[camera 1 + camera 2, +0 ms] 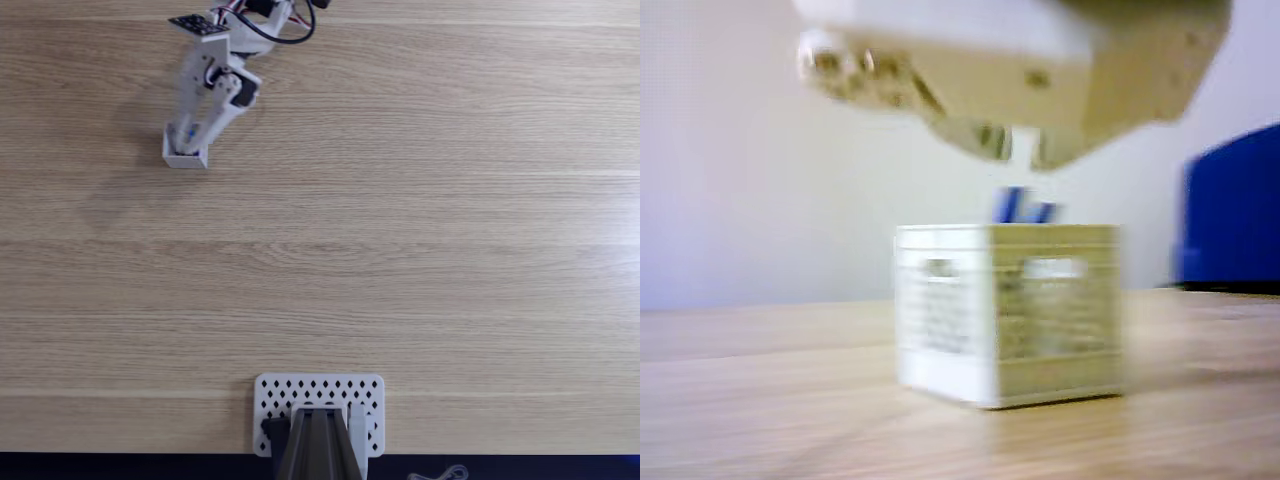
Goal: Grasp a peg and put it in the crate.
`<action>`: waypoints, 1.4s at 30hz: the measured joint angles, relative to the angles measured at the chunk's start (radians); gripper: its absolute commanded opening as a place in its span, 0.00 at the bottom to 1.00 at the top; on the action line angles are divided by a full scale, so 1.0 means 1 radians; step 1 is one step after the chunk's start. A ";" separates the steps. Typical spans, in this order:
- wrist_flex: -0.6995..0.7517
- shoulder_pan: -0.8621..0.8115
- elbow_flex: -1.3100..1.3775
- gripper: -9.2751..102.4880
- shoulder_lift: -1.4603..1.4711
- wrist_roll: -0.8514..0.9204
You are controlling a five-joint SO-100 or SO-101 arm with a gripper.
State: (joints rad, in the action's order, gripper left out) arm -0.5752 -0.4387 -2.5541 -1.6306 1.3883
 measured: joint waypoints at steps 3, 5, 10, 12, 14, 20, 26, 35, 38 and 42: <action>0.166 0.077 0.000 0.07 -0.141 -0.130; 0.287 0.127 0.000 0.07 -0.249 -0.227; 0.611 0.247 -0.002 0.07 -0.535 -0.546; 0.735 0.304 -0.003 0.07 -0.655 -0.695; 0.845 0.344 -0.025 0.07 -0.779 -0.851; 1.117 0.454 -0.153 0.07 -1.131 -1.238; 1.270 0.479 -0.318 0.07 -1.391 -1.359; 1.355 0.472 -0.515 0.07 -1.629 -1.477; 1.433 0.472 -0.515 0.07 -1.669 -1.491; 1.489 0.472 -0.515 0.07 -1.680 -1.499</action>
State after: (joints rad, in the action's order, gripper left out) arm 0.9143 0.0337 -3.0695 -3.3103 -0.1104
